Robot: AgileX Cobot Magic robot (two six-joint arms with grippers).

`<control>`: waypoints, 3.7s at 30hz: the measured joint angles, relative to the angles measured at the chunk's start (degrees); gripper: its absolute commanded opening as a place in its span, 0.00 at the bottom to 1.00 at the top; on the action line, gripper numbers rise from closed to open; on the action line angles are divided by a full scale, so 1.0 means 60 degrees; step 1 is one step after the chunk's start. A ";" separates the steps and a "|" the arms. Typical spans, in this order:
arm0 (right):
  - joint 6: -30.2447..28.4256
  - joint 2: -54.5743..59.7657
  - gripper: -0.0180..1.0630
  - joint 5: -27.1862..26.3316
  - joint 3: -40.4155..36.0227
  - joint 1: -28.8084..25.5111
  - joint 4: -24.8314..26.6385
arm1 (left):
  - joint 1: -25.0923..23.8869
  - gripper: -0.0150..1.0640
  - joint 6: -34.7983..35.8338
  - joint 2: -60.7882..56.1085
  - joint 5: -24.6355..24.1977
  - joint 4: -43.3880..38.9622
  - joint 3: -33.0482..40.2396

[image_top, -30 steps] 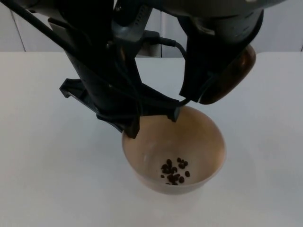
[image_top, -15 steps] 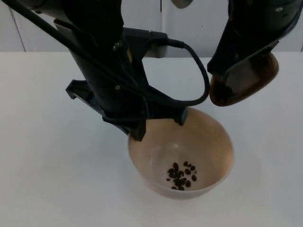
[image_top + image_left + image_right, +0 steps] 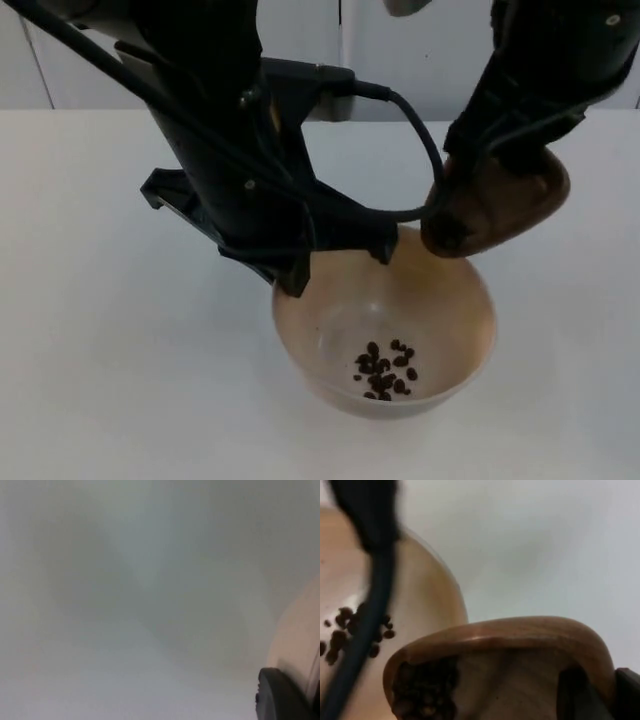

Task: Pick up the bowl with the left hand and pour the coffee beans from the cup into the bowl with the right hand.

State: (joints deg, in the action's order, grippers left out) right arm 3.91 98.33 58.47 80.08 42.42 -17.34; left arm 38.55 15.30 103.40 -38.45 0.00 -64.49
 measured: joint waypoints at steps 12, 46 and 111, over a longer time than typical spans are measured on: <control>-0.3399 -0.0581 0.02 0.0047 0.0000 -0.2668 0.4397 | 0.0000 0.01 -0.0021 0.0000 0.0199 0.0000 0.0000; -0.2332 0.1211 0.02 -0.4653 -0.2141 -0.4060 0.5388 | -0.3004 0.01 -0.2335 0.1014 0.0608 0.1353 0.0000; -0.2661 -0.2552 0.67 -0.4239 -0.2215 -0.4060 0.5671 | -0.3004 0.83 -0.2655 -0.3357 0.1050 0.1337 0.0017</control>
State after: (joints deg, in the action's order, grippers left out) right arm -12.06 83.01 33.03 66.79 18.06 16.69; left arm 20.53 -0.63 83.25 -32.16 8.02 -64.39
